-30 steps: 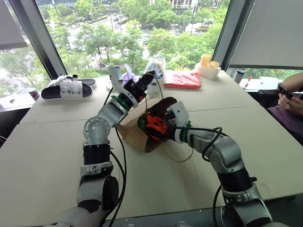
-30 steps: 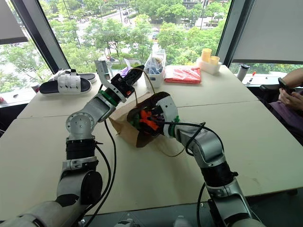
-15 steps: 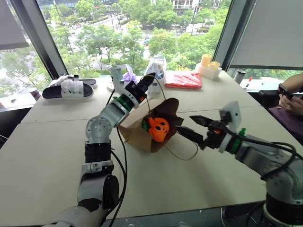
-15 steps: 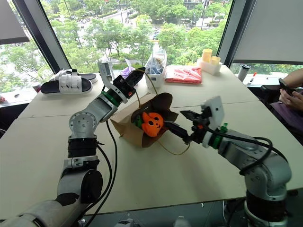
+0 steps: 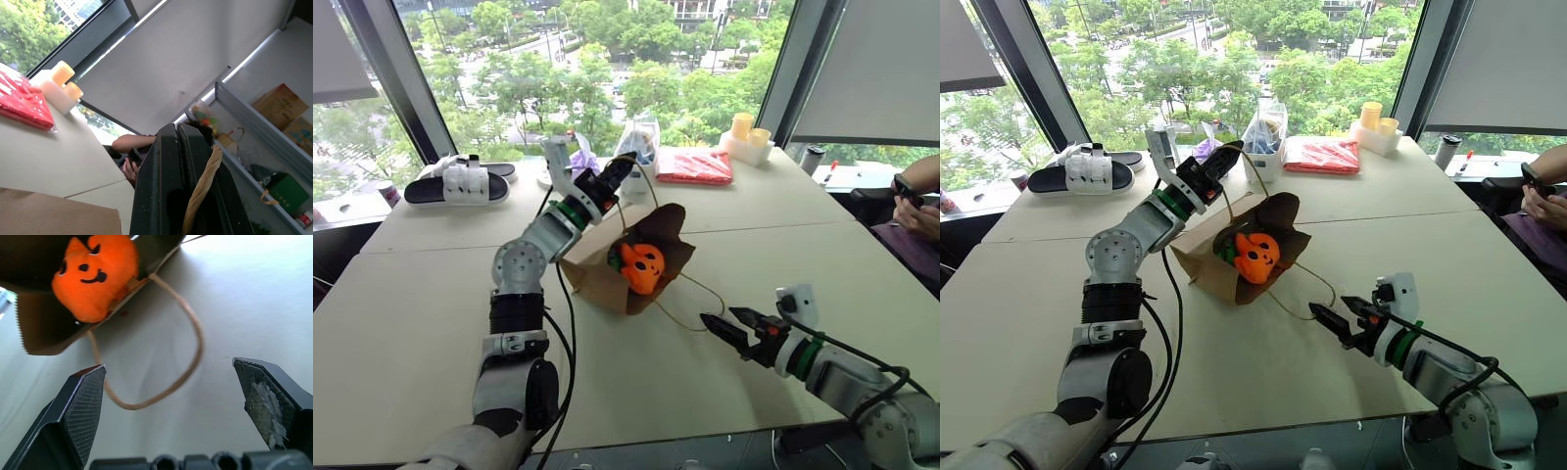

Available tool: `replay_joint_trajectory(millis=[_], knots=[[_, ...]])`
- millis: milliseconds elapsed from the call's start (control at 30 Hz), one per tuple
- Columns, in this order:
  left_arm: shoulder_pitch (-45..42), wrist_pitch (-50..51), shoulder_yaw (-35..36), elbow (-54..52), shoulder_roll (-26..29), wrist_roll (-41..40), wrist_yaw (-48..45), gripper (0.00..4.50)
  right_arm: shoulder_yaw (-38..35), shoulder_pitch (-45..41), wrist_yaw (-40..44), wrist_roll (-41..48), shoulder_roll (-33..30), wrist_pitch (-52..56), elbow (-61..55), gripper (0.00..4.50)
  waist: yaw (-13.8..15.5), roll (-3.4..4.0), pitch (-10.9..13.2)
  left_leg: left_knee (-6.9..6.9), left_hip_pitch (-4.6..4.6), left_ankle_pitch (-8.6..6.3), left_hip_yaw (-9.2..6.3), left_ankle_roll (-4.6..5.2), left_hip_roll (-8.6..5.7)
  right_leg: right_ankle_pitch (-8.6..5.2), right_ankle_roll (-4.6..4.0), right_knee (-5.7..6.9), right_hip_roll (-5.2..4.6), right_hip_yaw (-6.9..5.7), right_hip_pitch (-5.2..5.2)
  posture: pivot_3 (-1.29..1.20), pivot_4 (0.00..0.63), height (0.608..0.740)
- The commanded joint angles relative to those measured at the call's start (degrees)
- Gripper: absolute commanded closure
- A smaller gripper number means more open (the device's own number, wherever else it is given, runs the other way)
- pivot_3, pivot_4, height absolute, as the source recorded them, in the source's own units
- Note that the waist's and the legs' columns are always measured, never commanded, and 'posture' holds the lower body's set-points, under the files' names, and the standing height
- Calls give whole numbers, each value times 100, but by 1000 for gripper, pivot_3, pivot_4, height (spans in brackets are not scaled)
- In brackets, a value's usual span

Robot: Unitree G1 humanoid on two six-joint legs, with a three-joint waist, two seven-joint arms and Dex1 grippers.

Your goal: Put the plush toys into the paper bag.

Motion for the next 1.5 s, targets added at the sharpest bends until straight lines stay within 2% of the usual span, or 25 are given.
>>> replay_joint_trajectory(millis=[33,100,267,400,567,733,967,1200,1300,1467,1500], knots=[[-175,-48,-31,-233,102,14,-44,4500,3,105,-181,42,326,-307,196,755,0,0,0,0,0,0,0,0,0,0,0,0,0,0,0,0,150,740],[-168,-38,-36,-247,117,10,-38,4500,-88,78,-203,267,463,-338,144,1680,2,1,0,0,0,0,1,0,-1,0,0,0,0,1,0,0,150,740],[-158,-27,-51,-265,164,24,-54,4500,-189,67,-306,692,450,-218,-25,4347,13,1,0,0,0,0,-1,0,-1,0,0,0,0,0,0,0,150,740],[-157,24,-98,-306,278,70,-160,4500,-523,-106,-449,1586,275,-3,-298,4433,12,1,0,0,0,0,-1,0,0,0,0,0,0,1,0,0,150,740],[-323,17,-180,-164,605,151,-552,4500,-1061,-703,-758,3579,-186,-93,-500,4433,8,0,0,0,0,0,-4,0,1,0,0,0,0,0,0,0,150,740],[-482,-408,-295,477,865,639,-1038,4500,-987,-1426,-1493,4692,-518,-431,-215,4433,0,1,0,-1,1,0,-3,1,1,0,0,0,1,-2,1,0,150,740],[-575,-639,-507,990,895,1136,-1441,4500,-699,-1882,-1751,4898,-775,-690,177,4433,11,0,1,0,-2,-2,-4,4,1,0,0,-1,1,-3,1,0,150,740],[-625,-748,-406,1244,822,1267,-1466,4500,-508,-2127,-1789,4857,-696,-1004,307,4433,-2,0,1,0,-2,-2,-3,4,1,0,0,0,1,-2,0,0,150,740],[-739,-679,-260,1294,808,1128,-1461,3175,-495,-2244,-1838,4991,-671,-1124,334,3118,-7,-2,2,0,-2,-2,-3,4,2,0,0,0,1,-3,-1,0,150,740],[-707,-563,-246,1396,930,1205,-1597,618,-295,-2245,-1829,4825,-697,-1160,311,554,-10,0,1,0,-2,-2,-4,4,2,0,0,2,1,-3,-2,0,150,740],[-653,-547,-274,1410,1027,1256,-1692,263,-266,-2214,-1825,4792,-688,-1177,288,142,-17,-1,1,0,-2,-2,-3,4,2,0,0,2,1,-3,-2,0,150,740]])
